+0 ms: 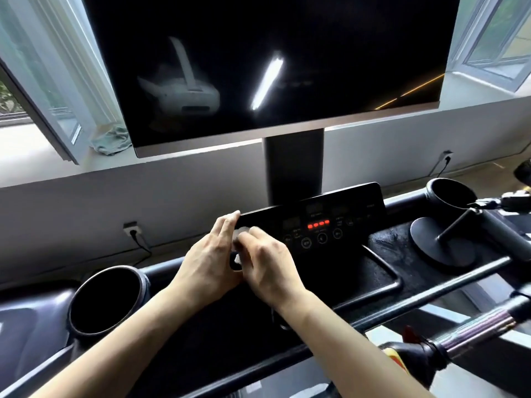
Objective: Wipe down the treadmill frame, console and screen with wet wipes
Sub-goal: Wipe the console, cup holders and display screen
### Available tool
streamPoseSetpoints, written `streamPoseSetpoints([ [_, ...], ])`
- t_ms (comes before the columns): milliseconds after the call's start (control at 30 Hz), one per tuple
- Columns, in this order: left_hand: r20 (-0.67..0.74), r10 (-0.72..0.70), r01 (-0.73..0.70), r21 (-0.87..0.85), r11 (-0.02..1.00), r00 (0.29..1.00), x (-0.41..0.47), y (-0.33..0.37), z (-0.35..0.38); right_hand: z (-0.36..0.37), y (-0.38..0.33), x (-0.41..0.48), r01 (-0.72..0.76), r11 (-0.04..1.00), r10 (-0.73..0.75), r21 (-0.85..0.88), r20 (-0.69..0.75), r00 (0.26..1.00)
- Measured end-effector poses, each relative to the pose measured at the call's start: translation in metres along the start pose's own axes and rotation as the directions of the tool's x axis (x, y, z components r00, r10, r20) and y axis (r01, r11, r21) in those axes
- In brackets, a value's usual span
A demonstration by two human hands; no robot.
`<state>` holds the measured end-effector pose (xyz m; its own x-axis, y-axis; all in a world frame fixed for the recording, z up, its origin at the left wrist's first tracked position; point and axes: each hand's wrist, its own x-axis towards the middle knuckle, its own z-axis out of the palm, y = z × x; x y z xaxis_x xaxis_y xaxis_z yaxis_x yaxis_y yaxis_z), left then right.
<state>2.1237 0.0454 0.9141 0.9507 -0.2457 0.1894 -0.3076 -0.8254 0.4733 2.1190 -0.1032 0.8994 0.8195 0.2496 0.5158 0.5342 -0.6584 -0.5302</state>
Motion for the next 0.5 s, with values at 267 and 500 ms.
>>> streamPoseSetpoints([
  [267, 0.014, 0.0, 0.0, 0.007, 1.0, 1.0, 0.002, -0.002, 0.002, -0.039, 0.061, -0.01, -0.332, 0.942, 0.305, -0.057, -0.27, 0.913],
  [500, -0.003, -0.011, 0.011, 0.034, 0.999, 1.0, 0.001, -0.002, 0.011, 0.012, 0.006, -0.021, -0.126, 0.991, 0.122, -0.055, -0.067, 0.99],
])
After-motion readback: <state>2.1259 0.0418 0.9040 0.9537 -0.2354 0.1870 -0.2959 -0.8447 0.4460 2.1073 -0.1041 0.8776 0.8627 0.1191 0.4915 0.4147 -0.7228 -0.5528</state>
